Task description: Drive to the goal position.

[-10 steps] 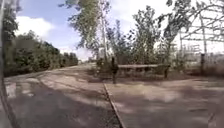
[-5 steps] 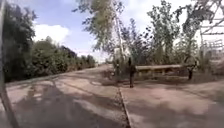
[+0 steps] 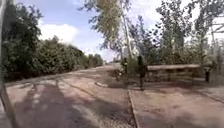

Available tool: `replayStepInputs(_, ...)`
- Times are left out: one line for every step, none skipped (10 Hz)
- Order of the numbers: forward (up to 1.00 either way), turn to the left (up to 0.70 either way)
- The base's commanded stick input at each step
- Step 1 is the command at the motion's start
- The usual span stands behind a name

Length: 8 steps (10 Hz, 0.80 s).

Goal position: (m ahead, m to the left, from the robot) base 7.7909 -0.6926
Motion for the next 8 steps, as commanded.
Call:
replayStepInputs(0.7,0.0)
replayStepInputs(0.7,0.16)
replayStepInputs(0.7,0.35)
replayStepInputs(0.7,0.35)
replayStepInputs(0.7,0.35)
replayStepInputs(0.7,0.35)
replayStepInputs(0.7,0.35)
replayStepInputs(0.7,0.35)
